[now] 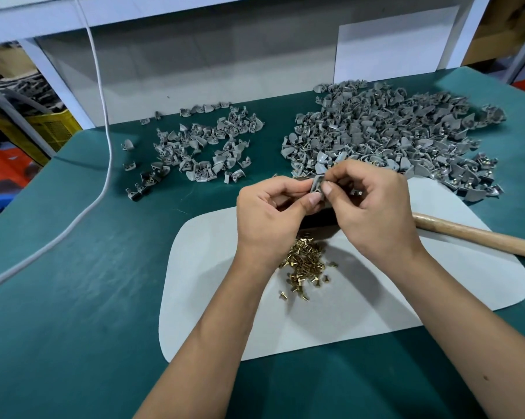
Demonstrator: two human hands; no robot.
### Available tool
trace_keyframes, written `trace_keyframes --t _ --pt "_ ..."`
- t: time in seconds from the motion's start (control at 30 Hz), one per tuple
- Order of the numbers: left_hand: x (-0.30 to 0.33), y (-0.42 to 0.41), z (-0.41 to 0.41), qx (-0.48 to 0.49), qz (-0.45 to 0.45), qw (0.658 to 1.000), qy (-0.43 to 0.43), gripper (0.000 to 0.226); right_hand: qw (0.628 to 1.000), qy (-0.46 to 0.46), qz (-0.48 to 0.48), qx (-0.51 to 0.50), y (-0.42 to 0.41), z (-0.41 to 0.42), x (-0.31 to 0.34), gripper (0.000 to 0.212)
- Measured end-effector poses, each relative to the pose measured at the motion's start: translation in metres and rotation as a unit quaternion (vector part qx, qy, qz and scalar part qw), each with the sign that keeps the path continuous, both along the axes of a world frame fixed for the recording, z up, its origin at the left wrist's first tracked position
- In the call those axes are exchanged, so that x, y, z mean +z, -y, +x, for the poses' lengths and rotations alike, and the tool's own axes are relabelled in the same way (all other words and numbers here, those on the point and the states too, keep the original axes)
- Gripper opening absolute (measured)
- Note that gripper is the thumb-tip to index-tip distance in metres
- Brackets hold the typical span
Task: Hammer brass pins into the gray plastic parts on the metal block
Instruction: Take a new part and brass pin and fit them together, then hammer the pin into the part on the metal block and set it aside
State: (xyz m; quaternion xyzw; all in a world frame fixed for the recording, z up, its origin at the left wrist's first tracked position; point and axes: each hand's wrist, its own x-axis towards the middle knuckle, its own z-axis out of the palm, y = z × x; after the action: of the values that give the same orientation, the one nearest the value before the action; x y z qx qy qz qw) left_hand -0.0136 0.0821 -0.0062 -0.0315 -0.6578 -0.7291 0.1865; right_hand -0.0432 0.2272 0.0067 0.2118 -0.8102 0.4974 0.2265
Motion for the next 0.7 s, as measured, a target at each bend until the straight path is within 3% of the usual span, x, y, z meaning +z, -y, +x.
trace_keyframes --t 0.37,0.53,0.7 --pt "-0.003 -0.001 0.001 0.006 -0.032 0.999 -0.014 0.022 0.999 0.028 -0.022 -0.007 0.002 0.002 -0.003 0.01" --pt "0.0 0.007 -0.001 0.051 -0.207 0.976 -0.049 0.029 1.0 0.026 0.016 -0.003 0.002 0.003 0.001 0.015" --pt "0.002 0.008 0.001 0.12 -0.363 0.904 -0.189 0.026 0.998 0.056 0.028 0.005 -0.002 0.003 0.007 0.015"
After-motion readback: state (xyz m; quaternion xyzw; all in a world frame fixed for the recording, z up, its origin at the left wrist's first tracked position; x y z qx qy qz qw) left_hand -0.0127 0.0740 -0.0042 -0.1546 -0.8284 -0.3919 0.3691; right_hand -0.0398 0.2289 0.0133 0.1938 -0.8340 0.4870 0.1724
